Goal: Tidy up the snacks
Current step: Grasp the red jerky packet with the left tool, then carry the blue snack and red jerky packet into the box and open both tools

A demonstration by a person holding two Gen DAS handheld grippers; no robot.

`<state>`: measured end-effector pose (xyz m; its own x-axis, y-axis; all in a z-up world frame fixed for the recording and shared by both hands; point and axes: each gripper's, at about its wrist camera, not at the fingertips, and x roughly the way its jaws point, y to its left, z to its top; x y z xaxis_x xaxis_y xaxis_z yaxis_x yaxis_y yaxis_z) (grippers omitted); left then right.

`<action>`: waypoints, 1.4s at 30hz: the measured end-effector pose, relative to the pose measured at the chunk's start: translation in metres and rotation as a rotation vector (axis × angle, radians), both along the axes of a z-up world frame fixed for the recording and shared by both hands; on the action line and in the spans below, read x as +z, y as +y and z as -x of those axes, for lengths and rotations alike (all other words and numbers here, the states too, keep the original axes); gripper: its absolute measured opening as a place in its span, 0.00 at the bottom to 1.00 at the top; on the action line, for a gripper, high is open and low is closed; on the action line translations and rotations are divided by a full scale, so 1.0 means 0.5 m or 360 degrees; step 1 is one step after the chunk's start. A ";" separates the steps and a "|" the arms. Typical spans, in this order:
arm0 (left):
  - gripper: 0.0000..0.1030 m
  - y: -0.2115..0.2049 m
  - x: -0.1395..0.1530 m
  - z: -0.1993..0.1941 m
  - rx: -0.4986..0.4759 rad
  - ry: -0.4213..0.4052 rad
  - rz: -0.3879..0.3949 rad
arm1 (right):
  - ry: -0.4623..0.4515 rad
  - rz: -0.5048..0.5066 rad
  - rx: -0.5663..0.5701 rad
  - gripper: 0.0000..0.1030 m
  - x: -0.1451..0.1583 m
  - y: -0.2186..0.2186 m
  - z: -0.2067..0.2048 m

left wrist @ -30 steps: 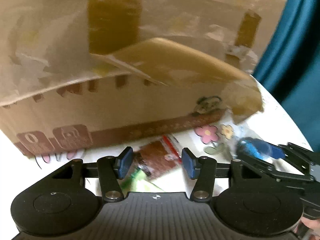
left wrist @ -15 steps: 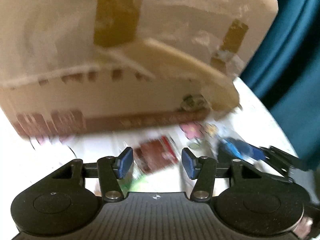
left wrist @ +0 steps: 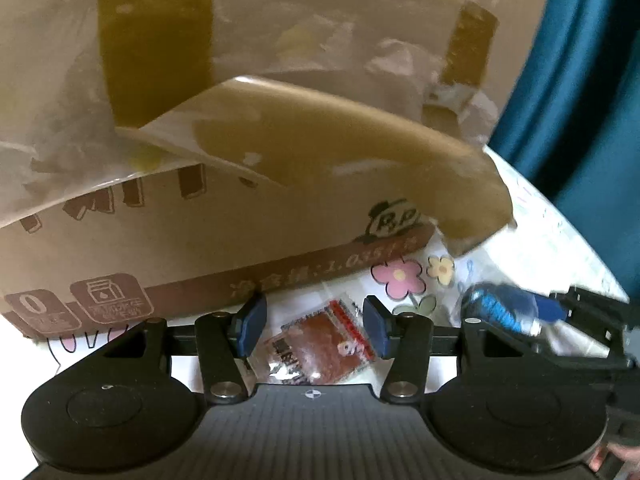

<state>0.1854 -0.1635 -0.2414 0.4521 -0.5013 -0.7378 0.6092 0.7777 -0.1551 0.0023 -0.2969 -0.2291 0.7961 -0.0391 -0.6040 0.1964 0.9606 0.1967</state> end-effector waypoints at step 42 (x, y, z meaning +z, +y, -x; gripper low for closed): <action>0.39 0.064 0.054 0.162 0.0249 -0.0288 -0.0030 | 0.0006 -0.0047 0.0004 0.48 -0.004 0.008 -0.004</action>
<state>0.1045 -0.1314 -0.2143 0.6487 -0.4020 -0.6462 0.4978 0.8664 -0.0392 0.0044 -0.2929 -0.2310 0.7940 -0.0193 -0.6076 0.1947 0.9549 0.2241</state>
